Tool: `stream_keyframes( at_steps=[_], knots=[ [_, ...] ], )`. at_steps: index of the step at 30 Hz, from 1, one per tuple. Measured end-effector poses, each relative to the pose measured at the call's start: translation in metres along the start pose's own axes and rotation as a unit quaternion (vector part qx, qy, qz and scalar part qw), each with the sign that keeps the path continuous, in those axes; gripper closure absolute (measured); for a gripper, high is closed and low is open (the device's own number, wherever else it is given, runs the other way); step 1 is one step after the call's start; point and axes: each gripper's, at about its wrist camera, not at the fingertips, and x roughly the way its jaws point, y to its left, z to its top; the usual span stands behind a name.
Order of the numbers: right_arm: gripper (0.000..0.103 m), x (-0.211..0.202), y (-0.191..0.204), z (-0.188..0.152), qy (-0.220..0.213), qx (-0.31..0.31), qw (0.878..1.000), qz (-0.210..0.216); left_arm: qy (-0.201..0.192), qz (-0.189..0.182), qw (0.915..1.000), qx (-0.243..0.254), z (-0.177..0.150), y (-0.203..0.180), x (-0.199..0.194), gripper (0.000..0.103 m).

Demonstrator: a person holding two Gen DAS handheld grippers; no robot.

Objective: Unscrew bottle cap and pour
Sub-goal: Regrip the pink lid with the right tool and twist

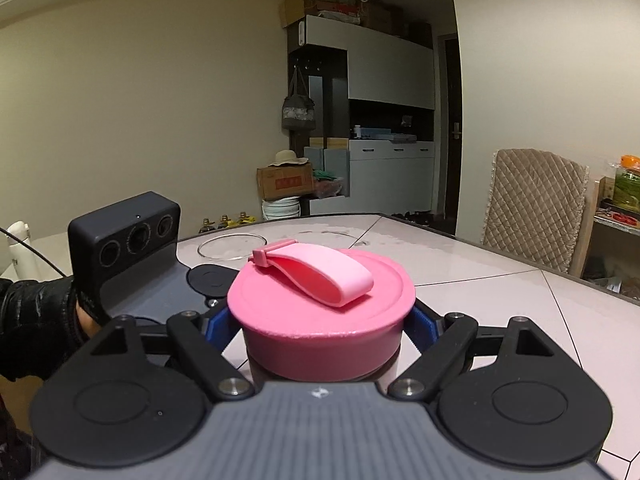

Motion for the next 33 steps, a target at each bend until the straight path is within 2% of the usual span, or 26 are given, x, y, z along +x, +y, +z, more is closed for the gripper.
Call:
stream_keyframes(
  at_steps=[6, 15, 23, 27, 33],
  knots=[
    [0.008, -0.005, 0.033, 0.009, 0.019, 0.01, 0.994, -0.109, 0.0, 0.0, 1.0, 0.0, 0.0, 0.001, 0.0, 0.013],
    [0.006, -0.007, 0.073, -0.003, -0.012, 0.08, 0.969, -0.233, 0.0, 0.0, 1.0, 0.0, 0.0, 0.001, 0.001, 0.013],
    [0.006, 0.011, 0.082, -0.004, -0.029, 0.086, 0.959, -0.27, 0.0, 0.0, 1.0, 0.0, 0.001, 0.002, 0.001, 0.013],
    [0.006, 0.017, 0.082, -0.007, -0.04, 0.098, 0.956, -0.274, 0.0, 0.0, 1.0, 0.0, 0.001, 0.002, 0.001, 0.013],
    [0.008, 0.027, 0.084, -0.009, -0.033, 0.102, 0.95, -0.295, 0.0, 0.0, 1.0, 0.0, 0.001, 0.002, 0.001, 0.013]
  ],
)
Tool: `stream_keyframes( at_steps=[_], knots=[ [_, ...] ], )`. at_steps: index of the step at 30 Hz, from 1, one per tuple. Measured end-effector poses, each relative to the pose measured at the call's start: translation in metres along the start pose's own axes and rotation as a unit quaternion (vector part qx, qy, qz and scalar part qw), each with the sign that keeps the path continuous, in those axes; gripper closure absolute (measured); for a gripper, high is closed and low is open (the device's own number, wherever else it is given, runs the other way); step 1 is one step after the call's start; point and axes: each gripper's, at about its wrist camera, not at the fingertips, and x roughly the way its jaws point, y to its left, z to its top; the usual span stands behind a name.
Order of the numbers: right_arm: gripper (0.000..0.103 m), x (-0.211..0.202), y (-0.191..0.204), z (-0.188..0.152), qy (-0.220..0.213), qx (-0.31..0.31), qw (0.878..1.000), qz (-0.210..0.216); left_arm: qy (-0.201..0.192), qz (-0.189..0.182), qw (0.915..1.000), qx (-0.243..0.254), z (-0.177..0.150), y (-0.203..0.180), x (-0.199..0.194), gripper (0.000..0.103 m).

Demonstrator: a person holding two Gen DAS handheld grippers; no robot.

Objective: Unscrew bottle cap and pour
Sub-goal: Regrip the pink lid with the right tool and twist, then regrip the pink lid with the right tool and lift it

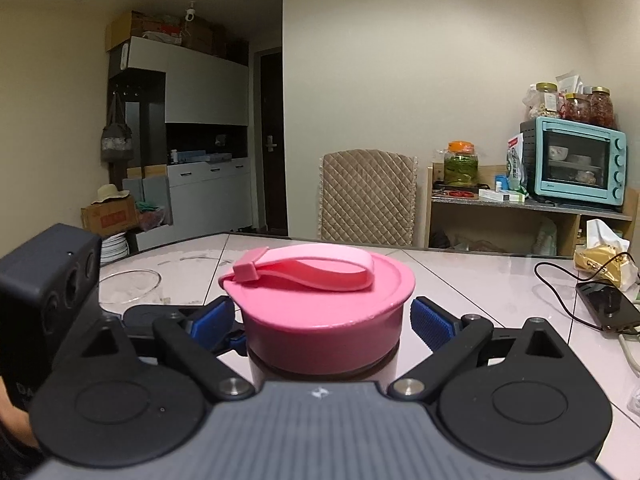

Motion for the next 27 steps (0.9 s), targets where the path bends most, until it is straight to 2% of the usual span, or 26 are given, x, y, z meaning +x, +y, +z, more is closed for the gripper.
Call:
stream_keyframes(
  at_steps=[4, 6, 9, 12, 15, 18, 20, 22, 24, 27],
  knots=[
    [0.012, 0.0, 0.005, -0.001, -0.003, -0.006, 1.0, -0.013, 0.0, 0.0, 1.0, 0.0, 0.0, 0.0, 0.0, 0.013],
    [0.018, 0.0, 0.007, -0.002, -0.005, -0.013, 1.0, -0.009, 0.0, 0.0, 1.0, -0.001, 0.0, 0.0, 0.0, 0.013],
    [0.018, 0.0, 0.007, -0.003, -0.005, -0.022, 1.0, 0.001, 0.0, 0.0, 1.0, -0.003, 0.0, 0.001, 0.0, 0.013],
    [0.018, 0.0, -0.004, -0.001, -0.001, -0.03, 0.999, 0.037, 0.0, 0.0, 1.0, -0.001, 0.0, 0.0, 0.0, 0.013],
    [0.018, 0.003, -0.027, 0.003, 0.008, -0.046, 0.993, 0.11, 0.0, 0.0, 1.0, 0.0, 0.0, -0.001, -0.001, 0.013],
    [0.018, 0.008, -0.052, 0.007, 0.019, -0.062, 0.98, 0.188, 0.0, 0.0, 1.0, 0.0, -0.001, -0.002, -0.002, 0.013],
    [0.018, 0.014, -0.067, 0.011, 0.024, -0.08, 0.967, 0.243, 0.0, 0.0, 1.0, 0.001, -0.001, -0.003, -0.002, 0.013],
    [0.018, 0.018, -0.076, 0.014, 0.027, -0.094, 0.955, 0.279, 0.0, 0.0, 1.0, 0.0, -0.001, -0.002, -0.003, 0.013],
    [0.018, 0.021, -0.08, 0.018, 0.031, -0.105, 0.948, 0.3, 0.0, 0.0, 1.0, -0.001, -0.001, -0.003, -0.003, 0.013],
    [0.017, 0.021, -0.08, 0.023, 0.036, -0.106, 0.947, 0.302, -0.001, 0.0, 1.0, 0.0, -0.001, -0.005, -0.004, 0.013]
  ],
)
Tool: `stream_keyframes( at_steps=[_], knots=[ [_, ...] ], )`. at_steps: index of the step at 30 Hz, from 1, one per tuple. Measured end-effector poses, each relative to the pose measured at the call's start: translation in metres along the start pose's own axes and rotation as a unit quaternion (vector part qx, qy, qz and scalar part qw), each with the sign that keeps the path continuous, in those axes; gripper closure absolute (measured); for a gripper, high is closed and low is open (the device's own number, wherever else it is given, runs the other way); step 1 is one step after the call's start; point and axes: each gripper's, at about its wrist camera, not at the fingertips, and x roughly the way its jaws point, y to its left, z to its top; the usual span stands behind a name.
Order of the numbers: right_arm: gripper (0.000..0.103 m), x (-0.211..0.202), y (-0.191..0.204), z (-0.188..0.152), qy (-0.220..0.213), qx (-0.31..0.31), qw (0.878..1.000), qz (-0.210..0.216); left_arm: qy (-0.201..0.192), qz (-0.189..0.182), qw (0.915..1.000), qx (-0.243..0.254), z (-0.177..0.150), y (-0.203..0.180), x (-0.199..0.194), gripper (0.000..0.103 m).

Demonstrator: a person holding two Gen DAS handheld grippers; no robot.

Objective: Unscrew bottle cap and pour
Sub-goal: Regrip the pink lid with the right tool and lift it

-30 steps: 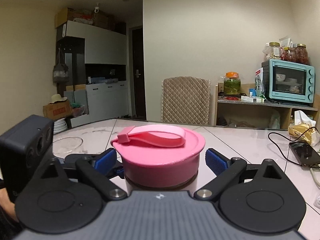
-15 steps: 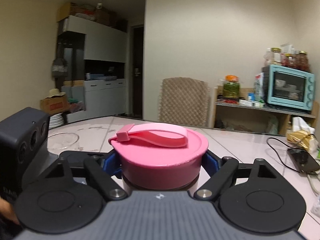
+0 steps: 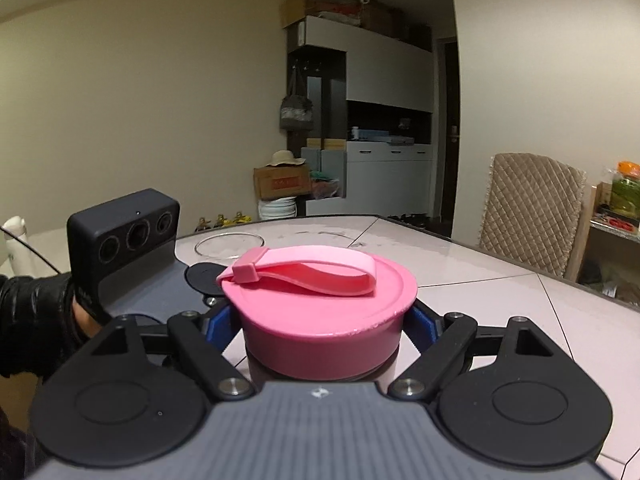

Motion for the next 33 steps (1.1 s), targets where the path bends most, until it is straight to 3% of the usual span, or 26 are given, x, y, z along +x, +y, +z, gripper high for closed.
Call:
stream_keyframes(
  at_steps=[6, 9, 16, 24, 30, 33],
  knots=[
    [0.004, -0.005, 0.029, 0.003, 0.006, 0.012, 0.995, -0.102, 0.0, 0.0, 1.0, 0.0, -0.002, -0.006, -0.004, 0.013],
    [0.004, -0.008, 0.042, 0.0, -0.001, 0.03, 0.988, -0.15, 0.0, 0.0, 1.0, 0.0, -0.003, -0.003, -0.004, 0.013],
    [0.004, -0.001, 0.069, -0.005, -0.021, 0.038, 0.975, -0.217, 0.0, 0.0, 1.0, 0.0, -0.003, -0.001, -0.003, 0.013],
    [0.005, 0.018, 0.074, -0.008, -0.036, 0.058, 0.965, -0.254, 0.0, 0.0, 1.0, 0.0, -0.003, -0.001, -0.003, 0.013],
    [0.018, 0.021, 0.071, -0.012, -0.05, 0.077, 0.962, -0.258, -0.001, 0.0, 1.0, 0.0, -0.003, 0.0, -0.003, 0.013],
    [0.018, 0.021, 0.068, -0.013, -0.051, 0.074, 0.964, -0.249, -0.001, 0.002, 1.0, 0.002, -0.003, -0.001, -0.004, 0.013]
  ],
)
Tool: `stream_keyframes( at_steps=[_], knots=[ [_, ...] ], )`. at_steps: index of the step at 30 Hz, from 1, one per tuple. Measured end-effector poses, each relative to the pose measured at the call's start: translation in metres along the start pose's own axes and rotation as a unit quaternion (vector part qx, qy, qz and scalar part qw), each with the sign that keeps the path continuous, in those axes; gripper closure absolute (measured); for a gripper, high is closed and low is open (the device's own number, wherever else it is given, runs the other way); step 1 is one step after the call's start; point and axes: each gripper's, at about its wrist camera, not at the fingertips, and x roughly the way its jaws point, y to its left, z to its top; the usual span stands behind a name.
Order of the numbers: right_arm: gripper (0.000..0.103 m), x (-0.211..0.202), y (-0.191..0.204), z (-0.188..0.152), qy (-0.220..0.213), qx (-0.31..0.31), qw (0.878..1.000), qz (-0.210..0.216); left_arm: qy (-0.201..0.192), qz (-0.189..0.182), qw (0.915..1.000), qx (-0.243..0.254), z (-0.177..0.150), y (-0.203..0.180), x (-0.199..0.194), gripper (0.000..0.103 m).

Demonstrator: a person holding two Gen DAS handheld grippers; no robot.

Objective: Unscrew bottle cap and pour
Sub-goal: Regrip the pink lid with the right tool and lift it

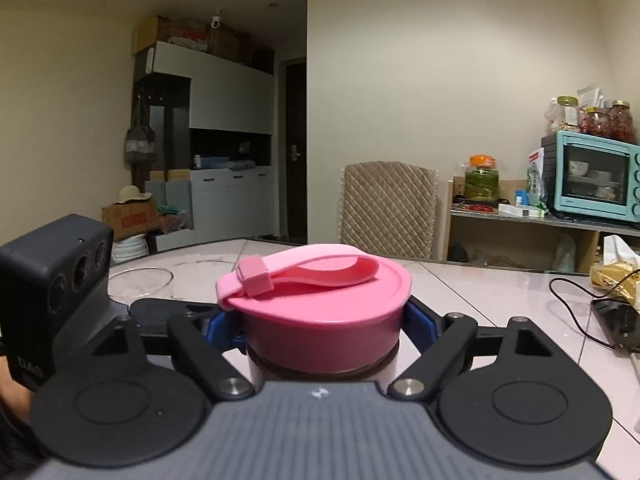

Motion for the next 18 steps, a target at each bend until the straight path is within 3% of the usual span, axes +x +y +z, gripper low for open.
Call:
stream_keyframes(
  at_steps=[10, 18],
  knots=[
    [0.018, -0.001, -0.018, 0.01, -0.01, -0.028, 0.996, 0.079, -0.011, 0.024, 0.9997, 0.002, 0.008, -0.001, -0.01, 0.013],
    [0.018, 0.002, -0.011, 0.024, -0.018, -0.044, 0.992, 0.119, -0.002, 0.059, 0.9983, -0.001, 0.01, 0.002, -0.024, 0.013]
  ],
)
